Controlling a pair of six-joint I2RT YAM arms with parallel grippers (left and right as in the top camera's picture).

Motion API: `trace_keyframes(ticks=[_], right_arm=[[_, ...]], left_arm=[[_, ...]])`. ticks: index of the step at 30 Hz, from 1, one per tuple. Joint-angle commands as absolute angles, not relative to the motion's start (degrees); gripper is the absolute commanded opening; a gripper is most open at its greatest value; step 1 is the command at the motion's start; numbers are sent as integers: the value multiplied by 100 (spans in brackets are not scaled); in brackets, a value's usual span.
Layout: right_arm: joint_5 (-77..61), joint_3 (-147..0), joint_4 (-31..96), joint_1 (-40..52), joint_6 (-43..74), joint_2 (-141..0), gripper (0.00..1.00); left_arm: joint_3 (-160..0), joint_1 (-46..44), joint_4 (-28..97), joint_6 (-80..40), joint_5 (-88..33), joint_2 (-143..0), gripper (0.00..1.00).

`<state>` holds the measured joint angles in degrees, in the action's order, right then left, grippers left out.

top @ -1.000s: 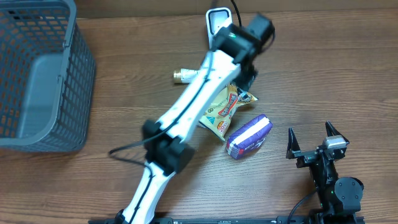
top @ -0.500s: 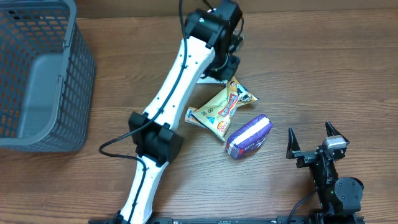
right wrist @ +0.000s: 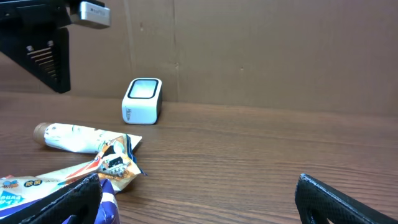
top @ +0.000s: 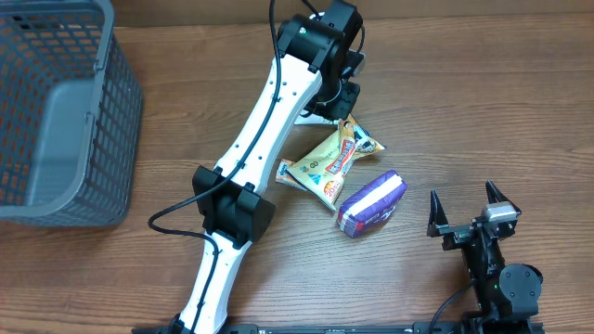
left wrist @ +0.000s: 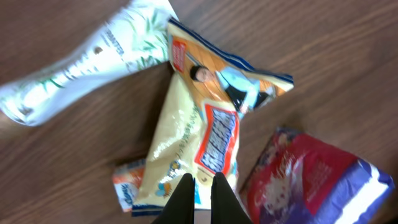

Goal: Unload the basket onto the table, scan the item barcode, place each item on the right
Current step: 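Carry the yellow bag forward and drop it beside the tube, then raise the left arm aside and move the right gripper toward the purple bag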

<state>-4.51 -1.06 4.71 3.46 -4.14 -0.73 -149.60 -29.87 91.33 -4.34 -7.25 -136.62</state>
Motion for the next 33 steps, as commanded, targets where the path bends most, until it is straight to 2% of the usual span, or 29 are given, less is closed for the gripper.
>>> trace_keyframes(ticks=[1,4,5,6,7,8,12,16,20,25,33], right_arm=[[-475,-47,436,379,-436,-16,100],[-484,-47,169,379,-434,-16,100],[-480,-47,193,379,-434,-16,100],[-478,-47,318,379,-438,-16,100],[-408,-47,318,379,-434,-16,100],[-447,-47,215,379,-331,-16,100],[-478,-141,-143,379,307,-16,100],[-368,-757,268,379,613,-19,100],[-80,-1946,1605,379,794,-233,100],[213,-3787,3367,379,797,-1431,100],[-408,-6899,6239,379,1100,-4737,100]], left_arm=[[-15222,-2934,8750,-493,-445,-13166,5],[-15308,-2926,8368,-489,-296,-12794,19],[-15323,-2923,8202,-464,-169,-12606,32],[-15323,-2919,7966,-355,12,-12370,52],[-15323,-2917,7826,-257,191,-12167,86],[-15323,-2917,7734,-196,364,-12018,100],[-15323,-2805,7644,-108,1247,-11406,100],[-15323,-2434,7811,-187,1304,-10995,100],[-15323,-1887,8123,-333,858,-10857,100],[-15312,-1369,8270,-408,69,-10862,100],[-15310,-1229,8792,-386,-469,-10864,100]])
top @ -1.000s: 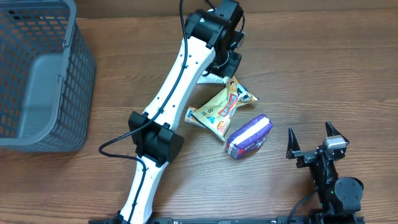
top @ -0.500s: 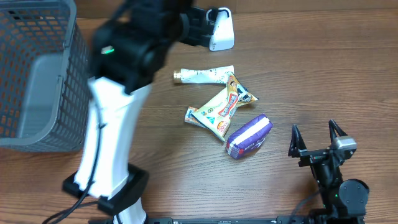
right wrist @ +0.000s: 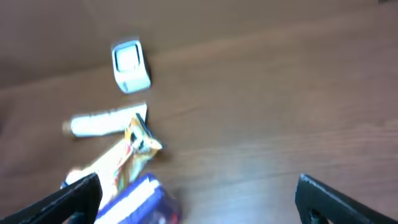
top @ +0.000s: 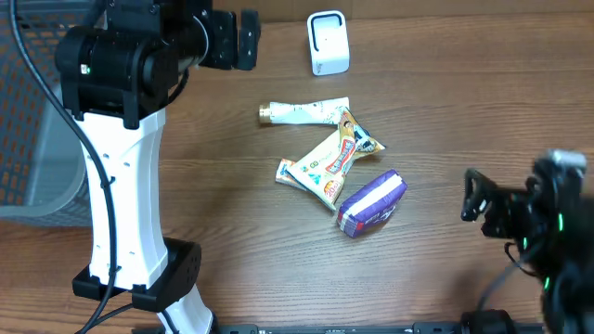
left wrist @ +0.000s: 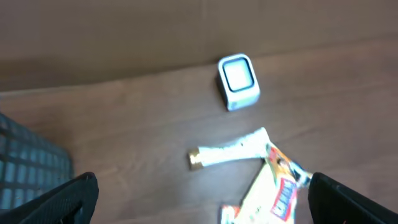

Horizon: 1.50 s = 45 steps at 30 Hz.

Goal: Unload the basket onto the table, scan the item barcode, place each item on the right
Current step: 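Raise the left arm aside and move the right gripper toward the purple bag, then grasp the red and purple bag with the right gripper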

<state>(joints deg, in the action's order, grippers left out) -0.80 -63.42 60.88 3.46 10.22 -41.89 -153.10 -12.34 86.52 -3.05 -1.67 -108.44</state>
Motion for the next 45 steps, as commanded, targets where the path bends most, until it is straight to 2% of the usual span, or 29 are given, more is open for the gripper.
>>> trace_keyframes(ticks=[1,4,7,8,9,10,11,12,14,18,21,25,28,36,43,45], right_arm=[[-884,-7397,6676,379,1092,-5319,100],[-1723,-7784,7251,379,974,-6082,100],[-1964,-7732,7347,379,707,-6683,100],[-2062,-7732,7391,379,714,-6884,67],[-2196,-7732,7520,379,727,-7100,46],[-2237,-7732,7577,379,729,-7164,39],[-2263,-7732,7769,379,742,-7290,22],[-2265,-7732,7968,379,760,-7354,11],[-2261,-7732,8224,379,770,-7363,4],[-2259,-7710,8534,379,803,-7352,4],[-1887,-7422,8726,379,1284,-7319,4],[-1835,-6051,7548,379,2274,-7231,4],[-2268,-5310,6803,379,2425,-7293,4],[-2823,-5135,5736,515,2504,-7800,4],[-3205,-5207,4775,1299,2875,-8788,4],[-3208,-5354,4840,1313,2877,-8788,4]], left_arm=[[-15310,-1229,8936,-379,-558,-10864,100],[-15303,-1229,9080,-134,-917,-10864,100],[-15299,-1229,9120,8,-1328,-10864,100],[-15299,-1238,9124,5,-1367,-10864,100],[-15299,-1240,9153,12,-1354,-10864,100],[-15299,-1238,9174,30,-1356,-10864,100],[-15299,-1238,9242,30,-1354,-10864,100],[-15299,-1238,9292,49,-1354,-10864,100],[-15292,-1238,9428,119,-1354,-10864,100],[-15148,-1238,9470,134,-1354,-10864,100],[-14938,-1238,9470,134,-1354,-10871,100],[-14514,-1238,9356,128,-1356,-10875,100],[-14239,-1238,9190,128,-1358,-10875,100],[-14118,-1240,9004,110,-1358,-10875,100],[-14118,-1240,9015,113,-1356,-10875,100],[-14118,-1240,9015,110,-1356,-10875,100]])
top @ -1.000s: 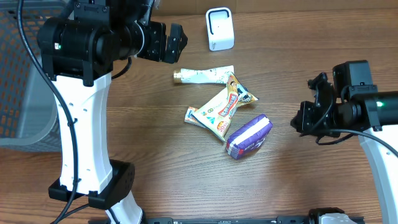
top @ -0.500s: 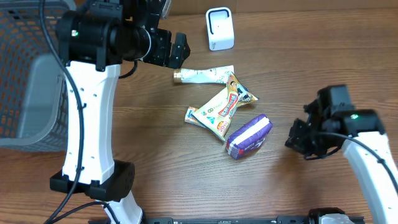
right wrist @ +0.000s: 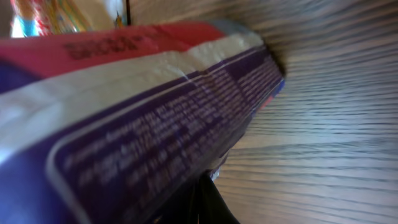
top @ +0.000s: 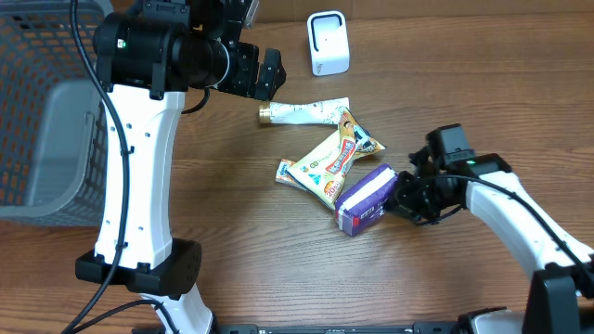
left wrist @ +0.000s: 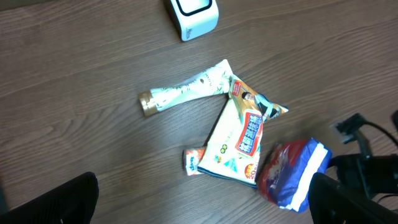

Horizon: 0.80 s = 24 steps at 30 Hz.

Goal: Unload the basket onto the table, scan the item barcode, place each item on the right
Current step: 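Grasp the red and purple bag with the right gripper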

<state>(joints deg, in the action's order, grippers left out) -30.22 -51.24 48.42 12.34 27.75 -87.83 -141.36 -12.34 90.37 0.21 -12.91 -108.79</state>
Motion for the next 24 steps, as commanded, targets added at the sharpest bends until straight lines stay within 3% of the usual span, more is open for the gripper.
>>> trace_keyframes(ticks=[1,15,16,17,19,21,22,24], right_arm=[[-3203,-5524,4941,1313,2875,-8781,4],[-3293,-6281,3953,1802,3006,-8790,23],[-3288,-6281,3850,1905,3002,-8790,30],[-3271,-6281,3795,1979,3004,-8790,52],[-3271,-6283,3872,2025,3004,-8788,69],[-3256,-6287,4154,2012,3000,-8788,44],[-3192,-6300,4416,1966,2998,-8777,17],[-3030,-6348,4853,1883,3000,-8748,4]], left_arm=[[-14118,-1238,9015,113,-1356,-10875,100],[-14114,-1240,9017,62,-1358,-10875,100],[-14114,-1240,9019,10,-1358,-10875,100],[-14114,-1240,9032,-5,-1358,-10875,100],[-14114,-1240,9063,-5,-1358,-10875,100],[-14114,-1240,9067,-21,-1358,-10875,100],[-14114,-1240,9065,-21,-1358,-10875,100],[-14114,-1240,9063,-21,-1361,-10875,100]])
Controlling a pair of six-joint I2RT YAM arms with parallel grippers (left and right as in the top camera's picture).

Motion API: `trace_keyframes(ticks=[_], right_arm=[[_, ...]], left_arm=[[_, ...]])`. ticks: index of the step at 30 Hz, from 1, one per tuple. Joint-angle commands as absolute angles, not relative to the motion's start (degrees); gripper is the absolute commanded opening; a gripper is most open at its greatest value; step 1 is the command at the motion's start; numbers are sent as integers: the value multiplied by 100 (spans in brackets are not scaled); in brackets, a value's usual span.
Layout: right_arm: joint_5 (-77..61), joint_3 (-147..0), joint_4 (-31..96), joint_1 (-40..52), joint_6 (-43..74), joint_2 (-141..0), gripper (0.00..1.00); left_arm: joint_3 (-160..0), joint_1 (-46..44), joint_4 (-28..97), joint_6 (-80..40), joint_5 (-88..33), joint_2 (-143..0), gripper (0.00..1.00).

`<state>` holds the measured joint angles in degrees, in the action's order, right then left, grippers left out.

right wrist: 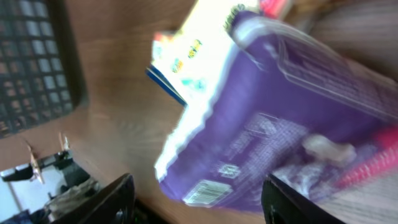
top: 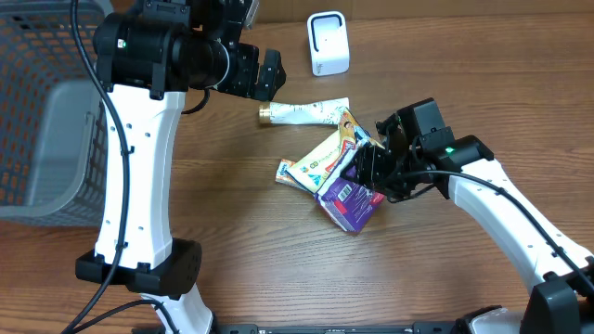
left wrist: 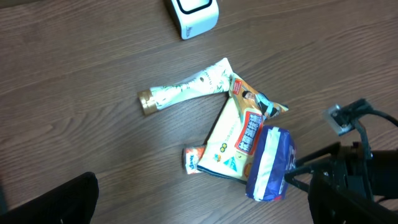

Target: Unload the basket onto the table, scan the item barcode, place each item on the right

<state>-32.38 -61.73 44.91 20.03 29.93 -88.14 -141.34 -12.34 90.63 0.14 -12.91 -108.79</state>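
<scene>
The purple packet lies turned over on the table, its white barcode label facing up, and leans on the yellow snack packet. My right gripper is open at the packet's upper right side. In the right wrist view its fingers stand wide apart, with the purple packet and its barcode filling the space ahead. The white scanner stands at the back of the table. My left gripper hangs open high at the back left, looking down on the purple packet and the scanner.
A white tube with a gold cap lies just behind the yellow packet. A grey mesh basket fills the left side of the table. The left arm's white column rises between the basket and the items.
The purple packet has been rolled over leftward onto the yellow packet, and its barcode label now faces up. My right gripper went from shut at the packet's right end to open, further back-left. The left arm is unchanged.
First my left gripper was shut low over the yellow packet, and my right arm sat open at the front right. Then the left arm was high at the back left, open. Later the right gripper was shut against the purple packet's end. Now that packet lies flipped.
</scene>
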Motion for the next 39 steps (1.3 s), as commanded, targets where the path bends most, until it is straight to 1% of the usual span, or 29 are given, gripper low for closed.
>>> trace_keyframes(ticks=[1,4,6,8,11,13,18,19,20,21,22,24,25,27,30,32,34,36,39], right_arm=[[-2961,-6375,5100,1855,2998,-8715,4],[-2950,-6383,5524,1865,2958,-8615,4],[-2884,-6383,5752,1927,2958,-8611,4],[-2412,-6377,5942,1966,2963,-8615,5],[-1555,-6372,6176,1964,3164,-8615,6],[-1063,-6348,6355,1916,3437,-8615,5],[-1280,-5990,5994,1916,3457,-8617,6],[-1356,-5874,5929,1916,3457,-8626,4],[-1352,-5846,5931,1914,3457,-8626,4],[-1326,-5813,5972,1887,3457,-8626,4],[-1297,-5813,6005,1863,3457,-8626,4],[-1111,-5813,6178,1702,3454,-8626,4],[-1009,-5813,6263,1603,3457,-8626,4],[-701,-5813,6578,1164,3448,-8626,4],[-631,-5813,6849,346,3061,-8626,4],[-1044,-5813,6938,-548,2416,-8626,4],[-1564,-5813,6963,-1055,1881,-8626,4],[-1706,-5813,7000,-1426,1675,-8626,4],[-1756,-5813,7048,-1660,1658,-8626,4]], left_arm=[[-14114,-1240,9061,-21,-1361,-10875,100],[-14097,-1240,9059,-23,-1372,-10875,100],[-14049,-1245,9059,-21,-1586,-10875,100],[-13931,-1262,9059,-14,-1944,-10877,100],[-13664,-1326,9045,-19,-2119,-10897,100],[-13131,-1472,8938,-10,-2438,-10930,100],[-12156,-1988,8460,283,-3238,-10938,100],[-12018,-2141,8298,311,-3424,-10938,91],[-11944,-2290,8202,327,-3505,-10940,79],[-11909,-2445,8160,322,-3450,-10938,50],[-11904,-2532,8156,316,-3409,-10938,30],[-11902,-2751,8158,272,-3374,-10938,11],[-11902,-2814,8158,196,-3260,-10938,4],[-11891,-2915,8136,-163,-2810,-10940,4],[-11701,-2978,7964,-303,-2724,-10940,4],[-11312,-2982,7686,-346,-2818,-10940,4],[-10940,-3000,7387,-342,-3118,-10940,4],[-10523,-3050,7074,-344,-3369,-10940,4],[-10005,-3159,6744,-338,-3656,-10940,4]])
